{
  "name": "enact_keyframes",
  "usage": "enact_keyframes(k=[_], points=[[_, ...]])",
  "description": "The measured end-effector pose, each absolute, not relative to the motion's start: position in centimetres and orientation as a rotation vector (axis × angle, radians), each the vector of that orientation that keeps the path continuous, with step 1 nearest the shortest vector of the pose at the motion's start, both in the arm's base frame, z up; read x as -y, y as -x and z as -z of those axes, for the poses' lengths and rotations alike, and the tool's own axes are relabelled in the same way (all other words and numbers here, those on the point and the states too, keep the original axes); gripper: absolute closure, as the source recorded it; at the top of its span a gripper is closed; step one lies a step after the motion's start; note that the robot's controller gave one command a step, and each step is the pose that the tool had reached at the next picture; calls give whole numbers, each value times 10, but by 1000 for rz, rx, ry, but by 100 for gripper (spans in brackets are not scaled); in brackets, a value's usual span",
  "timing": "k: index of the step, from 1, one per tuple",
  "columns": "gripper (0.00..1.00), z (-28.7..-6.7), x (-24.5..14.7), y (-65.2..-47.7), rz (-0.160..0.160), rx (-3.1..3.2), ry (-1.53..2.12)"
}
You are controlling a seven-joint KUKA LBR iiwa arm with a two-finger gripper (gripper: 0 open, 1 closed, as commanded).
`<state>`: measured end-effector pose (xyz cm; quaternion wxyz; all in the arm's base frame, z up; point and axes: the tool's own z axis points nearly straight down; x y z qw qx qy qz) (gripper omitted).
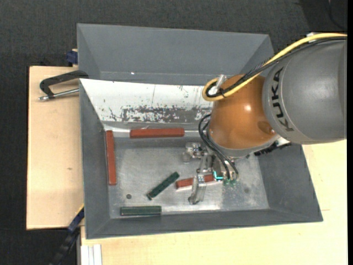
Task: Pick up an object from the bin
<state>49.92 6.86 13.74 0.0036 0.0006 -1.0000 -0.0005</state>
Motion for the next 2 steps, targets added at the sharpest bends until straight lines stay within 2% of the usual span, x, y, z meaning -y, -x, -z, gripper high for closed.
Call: enact_keyframes(k=[1, 2], points=[[0, -141, -68, -501, 3, 3142, 0], [0, -89, -39, -497, 1, 3143, -125]])
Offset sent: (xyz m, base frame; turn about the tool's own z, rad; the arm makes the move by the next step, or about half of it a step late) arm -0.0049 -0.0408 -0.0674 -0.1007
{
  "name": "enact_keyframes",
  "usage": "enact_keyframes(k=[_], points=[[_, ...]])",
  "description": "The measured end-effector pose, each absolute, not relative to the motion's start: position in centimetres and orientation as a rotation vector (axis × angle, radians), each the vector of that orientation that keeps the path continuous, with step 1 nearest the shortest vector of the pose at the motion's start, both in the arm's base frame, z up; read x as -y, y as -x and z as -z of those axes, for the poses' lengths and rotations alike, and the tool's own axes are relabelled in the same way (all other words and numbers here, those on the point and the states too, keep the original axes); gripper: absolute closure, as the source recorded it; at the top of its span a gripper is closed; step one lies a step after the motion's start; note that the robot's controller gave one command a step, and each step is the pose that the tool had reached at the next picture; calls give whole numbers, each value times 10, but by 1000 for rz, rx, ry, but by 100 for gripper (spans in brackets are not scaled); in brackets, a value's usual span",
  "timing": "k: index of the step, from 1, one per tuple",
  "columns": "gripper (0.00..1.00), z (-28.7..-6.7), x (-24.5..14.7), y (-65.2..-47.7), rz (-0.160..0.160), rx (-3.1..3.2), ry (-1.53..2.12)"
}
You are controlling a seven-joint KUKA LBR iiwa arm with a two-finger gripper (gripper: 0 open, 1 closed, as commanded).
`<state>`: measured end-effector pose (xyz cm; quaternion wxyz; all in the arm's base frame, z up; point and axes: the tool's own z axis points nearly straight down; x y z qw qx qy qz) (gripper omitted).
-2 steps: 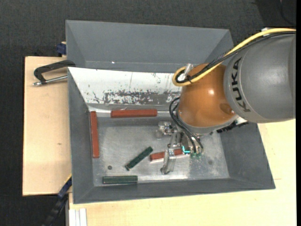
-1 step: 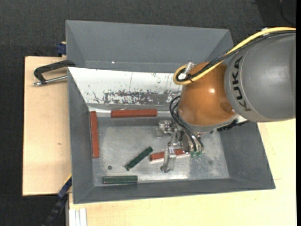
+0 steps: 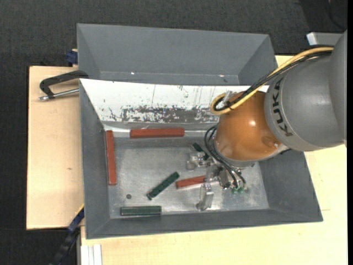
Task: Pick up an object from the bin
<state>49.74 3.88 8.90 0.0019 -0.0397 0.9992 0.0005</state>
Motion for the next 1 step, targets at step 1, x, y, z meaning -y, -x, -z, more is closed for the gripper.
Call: enact_keyframes(k=[1], points=[[0, -64, -28, -495, -1, -3134, 152]])
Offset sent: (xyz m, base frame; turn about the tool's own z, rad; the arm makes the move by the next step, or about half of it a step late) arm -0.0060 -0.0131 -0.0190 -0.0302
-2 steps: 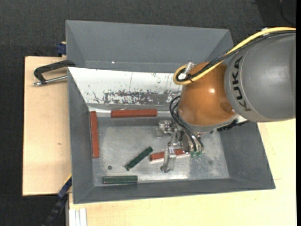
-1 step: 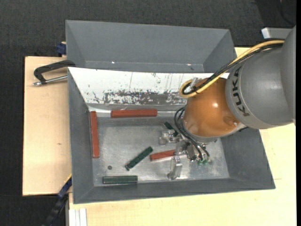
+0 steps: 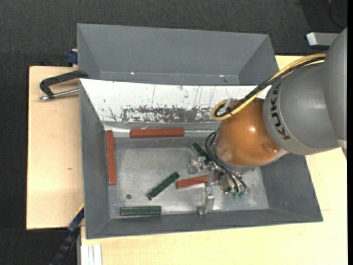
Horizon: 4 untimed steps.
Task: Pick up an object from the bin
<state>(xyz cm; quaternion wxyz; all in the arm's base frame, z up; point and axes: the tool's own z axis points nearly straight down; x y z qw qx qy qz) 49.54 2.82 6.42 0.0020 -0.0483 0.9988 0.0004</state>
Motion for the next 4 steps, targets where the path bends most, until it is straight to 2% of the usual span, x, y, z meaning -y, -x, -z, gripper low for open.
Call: enact_keyframes(k=[1, 2, 3, 4], points=[[0, -71, -26, -492, -1, -3134, 171], [0, -66, -28, -495, -2, -3134, 155], [100, -71, -27, -493, -2, -3134, 170], [100, -71, -27, -493, -2, -3134, 170]])
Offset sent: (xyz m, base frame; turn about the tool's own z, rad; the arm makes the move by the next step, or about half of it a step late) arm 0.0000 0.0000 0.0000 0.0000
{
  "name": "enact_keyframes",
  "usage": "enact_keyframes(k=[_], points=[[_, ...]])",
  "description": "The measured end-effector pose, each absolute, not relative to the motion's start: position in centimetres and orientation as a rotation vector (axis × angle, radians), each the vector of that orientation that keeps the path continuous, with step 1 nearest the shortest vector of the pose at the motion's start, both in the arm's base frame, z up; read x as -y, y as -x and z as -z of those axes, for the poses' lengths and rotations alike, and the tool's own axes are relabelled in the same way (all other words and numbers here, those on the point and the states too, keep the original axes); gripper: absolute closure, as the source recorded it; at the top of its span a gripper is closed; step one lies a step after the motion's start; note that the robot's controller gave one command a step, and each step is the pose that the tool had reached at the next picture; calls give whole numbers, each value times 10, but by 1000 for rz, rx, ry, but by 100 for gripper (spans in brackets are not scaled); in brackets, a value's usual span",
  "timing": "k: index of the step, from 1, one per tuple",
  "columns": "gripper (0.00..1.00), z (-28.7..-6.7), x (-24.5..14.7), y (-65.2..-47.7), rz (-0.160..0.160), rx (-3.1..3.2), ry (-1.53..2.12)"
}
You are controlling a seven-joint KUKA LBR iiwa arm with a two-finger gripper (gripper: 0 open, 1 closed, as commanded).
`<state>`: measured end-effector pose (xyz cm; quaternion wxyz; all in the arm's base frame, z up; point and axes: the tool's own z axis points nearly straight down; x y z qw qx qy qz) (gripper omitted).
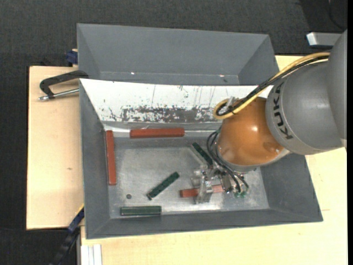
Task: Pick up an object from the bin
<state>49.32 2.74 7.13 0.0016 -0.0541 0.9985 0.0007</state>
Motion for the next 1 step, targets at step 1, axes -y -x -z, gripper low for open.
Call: enact_keyframes(k=[1], points=[[100, -75, -27, -492, -2, -3138, 170]])
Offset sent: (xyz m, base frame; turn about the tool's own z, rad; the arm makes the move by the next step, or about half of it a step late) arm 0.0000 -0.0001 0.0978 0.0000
